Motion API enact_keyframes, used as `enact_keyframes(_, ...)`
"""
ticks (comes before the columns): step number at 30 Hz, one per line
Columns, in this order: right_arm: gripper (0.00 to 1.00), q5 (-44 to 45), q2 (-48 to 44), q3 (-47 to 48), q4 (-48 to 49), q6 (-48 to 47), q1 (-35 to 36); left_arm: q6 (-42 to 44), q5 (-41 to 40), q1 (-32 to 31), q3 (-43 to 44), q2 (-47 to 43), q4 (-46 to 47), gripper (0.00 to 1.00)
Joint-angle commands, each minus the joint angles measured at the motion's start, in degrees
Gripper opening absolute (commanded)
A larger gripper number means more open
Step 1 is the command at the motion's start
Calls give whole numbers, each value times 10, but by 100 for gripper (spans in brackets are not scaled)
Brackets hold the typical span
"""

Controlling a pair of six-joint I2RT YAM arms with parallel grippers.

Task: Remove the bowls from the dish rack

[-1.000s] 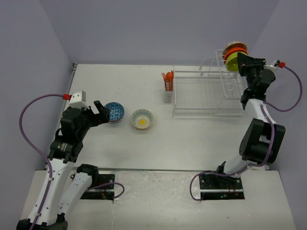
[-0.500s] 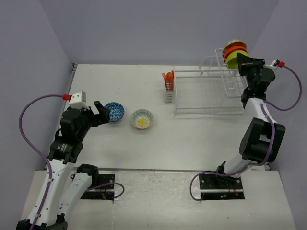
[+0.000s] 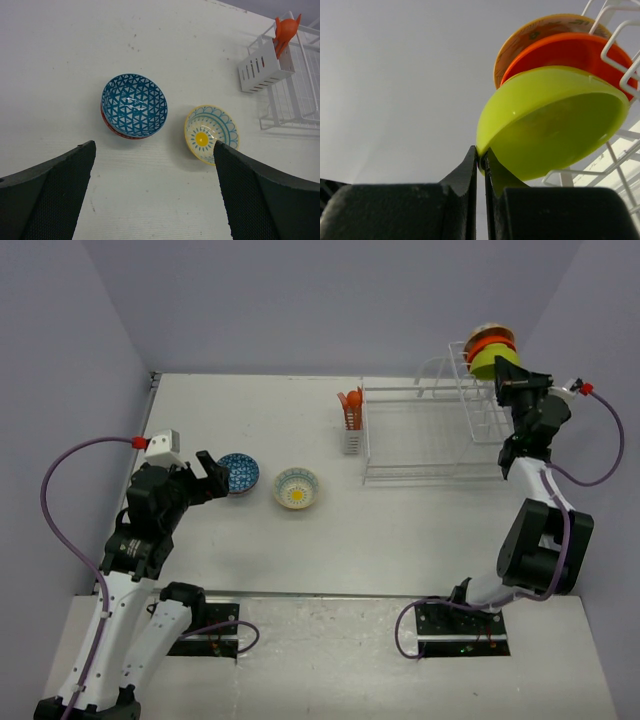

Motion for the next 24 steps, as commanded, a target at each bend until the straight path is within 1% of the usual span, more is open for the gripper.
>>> enact_keyframes(1,0,19,-58,-27,66,34,1,15,8,-4,-5,1,17,100)
enact_keyframes(11,0,19,-106,-52,93,56,1,14,9,-4,-5,0,16,100)
enact_keyframes(15,0,-2,-129,-61,117,59,3,13,9,-5,-5,0,16,100)
enact_keyframes(21,0,-63,-191,-55,119,12,19,14,8,-5,-4,4,16,100)
enact_keyframes(23,0,-86,-213,-46,71,-40,35,13,3,-4,-2,4,16,100)
enact_keyframes(24,0,-103,-223,-22,43,-69,43,15,1,-4,0,4,15,100)
